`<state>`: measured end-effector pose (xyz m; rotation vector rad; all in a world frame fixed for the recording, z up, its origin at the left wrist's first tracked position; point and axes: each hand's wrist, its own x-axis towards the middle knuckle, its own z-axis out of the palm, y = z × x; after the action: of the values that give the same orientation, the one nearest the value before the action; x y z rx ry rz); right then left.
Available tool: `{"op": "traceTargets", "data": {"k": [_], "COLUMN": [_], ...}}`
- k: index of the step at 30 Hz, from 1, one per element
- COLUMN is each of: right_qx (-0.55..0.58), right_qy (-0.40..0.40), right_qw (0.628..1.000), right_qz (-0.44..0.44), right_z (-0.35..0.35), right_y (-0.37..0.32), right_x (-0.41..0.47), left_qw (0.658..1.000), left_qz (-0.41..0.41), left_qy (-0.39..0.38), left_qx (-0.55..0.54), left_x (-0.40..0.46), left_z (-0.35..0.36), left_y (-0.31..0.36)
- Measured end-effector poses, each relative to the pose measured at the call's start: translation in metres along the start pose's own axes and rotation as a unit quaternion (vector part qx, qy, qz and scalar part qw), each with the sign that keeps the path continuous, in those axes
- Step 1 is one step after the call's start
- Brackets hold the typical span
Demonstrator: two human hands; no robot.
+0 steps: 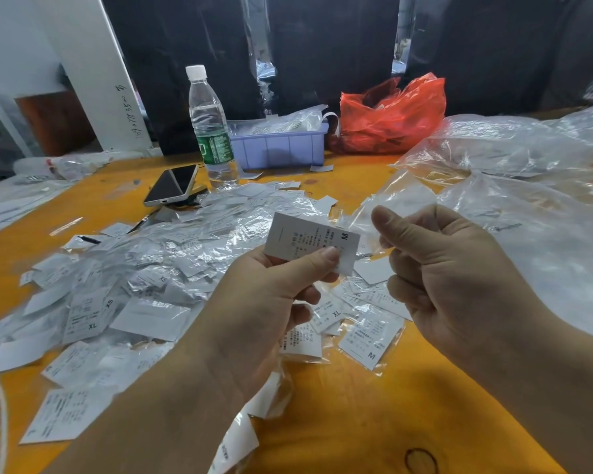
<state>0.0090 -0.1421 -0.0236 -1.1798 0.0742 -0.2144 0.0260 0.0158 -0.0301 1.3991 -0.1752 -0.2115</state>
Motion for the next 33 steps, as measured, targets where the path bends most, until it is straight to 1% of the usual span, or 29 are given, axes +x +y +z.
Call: {"op": "traceTargets", "data": {"k": [7,12,18,22,26,33], "right_qx": [0.005,0.008,-0.009,-0.038,-0.069,-0.06], "right_qy": [-0.024,-0.063,-0.111,-0.125,-0.12,-0.091], "right_qw": [1.0,0.998,0.993,0.99,0.989,0.992], "right_qz": [0.004,0.016,0.039,0.052,0.045,0.064], "right_z": [0.0005,0.0001,-0.002,-0.0027,-0.0035,-0.0027], "right_y": [0.0012,0.0021,0.0044,0.0059,0.0054,0.0017], "right_x": [-0.0006,-0.0002,0.0004,0.0009,0.0016,0.0015], "left_qw": [1.0,0.999,0.999,0.999,0.999,0.999], "left_qz": [0.009,0.018,0.013,0.012,0.016,0.032], "left_qy": [-0.008,-0.006,-0.002,-0.007,-0.025,-0.029], "left_qx": [-0.012,-0.027,-0.039,-0.043,-0.038,-0.027], "left_x": [0.0002,0.0009,0.0011,0.0008,-0.0002,-0.0017], "left_z": [0.0002,-0.0001,-0.0015,-0.0025,-0.0038,-0.0043], "left_y": [-0.0007,0.0007,0.0023,0.0026,0.0028,0.0037]}}
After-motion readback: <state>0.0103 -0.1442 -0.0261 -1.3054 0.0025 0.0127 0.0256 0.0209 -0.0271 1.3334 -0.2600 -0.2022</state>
